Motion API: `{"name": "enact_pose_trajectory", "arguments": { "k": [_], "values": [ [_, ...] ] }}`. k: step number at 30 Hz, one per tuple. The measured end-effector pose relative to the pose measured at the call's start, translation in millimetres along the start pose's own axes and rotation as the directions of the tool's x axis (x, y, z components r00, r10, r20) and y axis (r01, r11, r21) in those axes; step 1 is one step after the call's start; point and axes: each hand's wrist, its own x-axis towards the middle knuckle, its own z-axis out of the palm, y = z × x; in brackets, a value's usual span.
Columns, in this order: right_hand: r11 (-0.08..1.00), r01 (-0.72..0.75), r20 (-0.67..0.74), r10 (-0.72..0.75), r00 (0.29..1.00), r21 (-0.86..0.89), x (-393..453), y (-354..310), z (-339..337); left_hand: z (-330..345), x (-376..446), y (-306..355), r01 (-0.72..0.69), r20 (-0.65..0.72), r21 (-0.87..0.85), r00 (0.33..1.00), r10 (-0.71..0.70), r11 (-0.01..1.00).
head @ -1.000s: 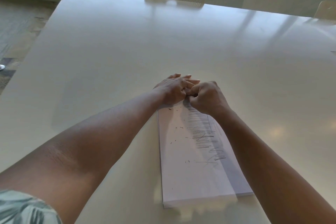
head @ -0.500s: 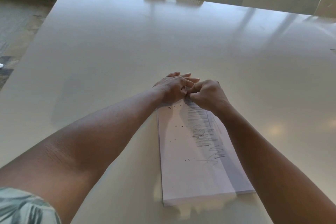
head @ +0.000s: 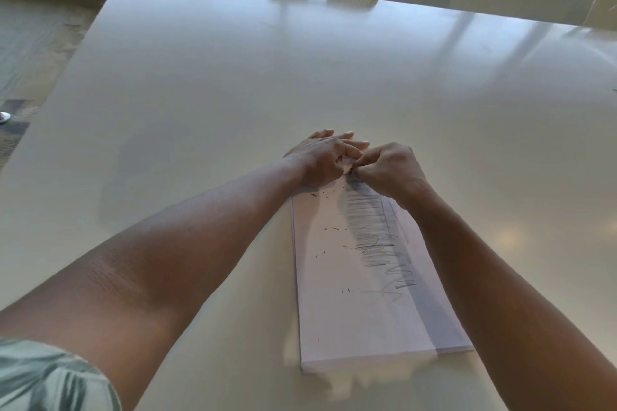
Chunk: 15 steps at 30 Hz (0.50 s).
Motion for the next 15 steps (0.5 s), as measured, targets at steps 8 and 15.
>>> {"name": "enact_pose_trajectory", "arguments": {
  "k": [8, 15],
  "values": [
    [0.999, 0.015, 0.037, -0.016, 0.999, 0.028, -3.1, -3.6, 4.4, -3.0, -3.6, 6.7, 0.034, -0.001, -0.005, 0.999, -0.034, 0.999],
    [1.000, 0.030, -0.036, -0.030, 0.999, 0.000, -0.3, 0.8, 4.4, 4.9, 4.6, -7.6, -0.019, -0.009, 0.042, 1.000, 0.020, 0.999]
  ]
}}
